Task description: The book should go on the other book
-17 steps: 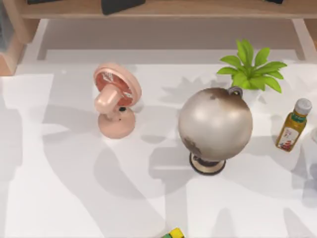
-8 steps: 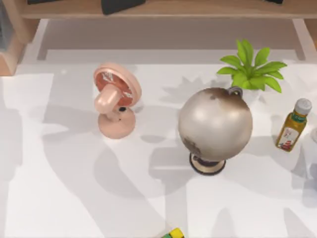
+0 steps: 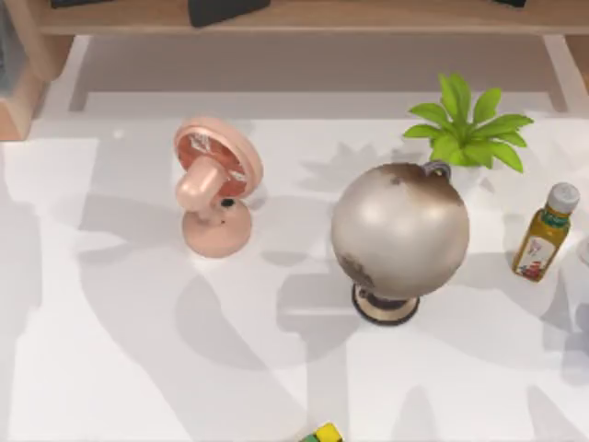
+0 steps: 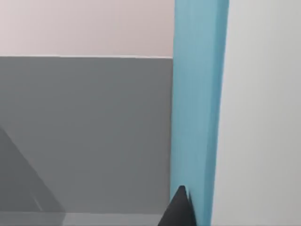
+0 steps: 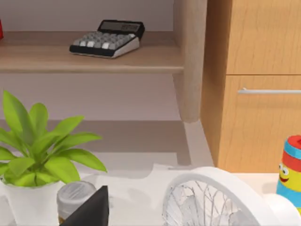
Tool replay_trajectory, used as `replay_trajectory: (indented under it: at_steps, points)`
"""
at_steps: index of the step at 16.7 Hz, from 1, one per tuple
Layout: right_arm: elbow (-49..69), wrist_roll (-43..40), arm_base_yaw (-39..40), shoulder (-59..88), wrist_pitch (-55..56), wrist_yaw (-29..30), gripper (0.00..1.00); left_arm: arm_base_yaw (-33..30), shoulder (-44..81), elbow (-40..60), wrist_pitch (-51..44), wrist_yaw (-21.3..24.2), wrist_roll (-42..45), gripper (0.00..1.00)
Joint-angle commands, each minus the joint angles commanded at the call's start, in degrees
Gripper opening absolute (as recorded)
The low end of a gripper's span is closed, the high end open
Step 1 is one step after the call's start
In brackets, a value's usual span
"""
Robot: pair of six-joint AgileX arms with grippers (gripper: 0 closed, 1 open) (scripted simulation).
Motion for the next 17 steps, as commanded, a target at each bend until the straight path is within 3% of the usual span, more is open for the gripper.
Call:
replay_trajectory:
  at_steps: [12,17]
  points:
    - [0.0,0.0,0.0,0.0,0.0,0.0,1.0,0.01,-2.21,-1.42,-1.08,0.76,0.5,0.0]
    - [0.0,0.0,0.0,0.0,0.0,0.0,1.0,2.33,-8.15,-4.13,-1.44,2.85,10.86,0.0]
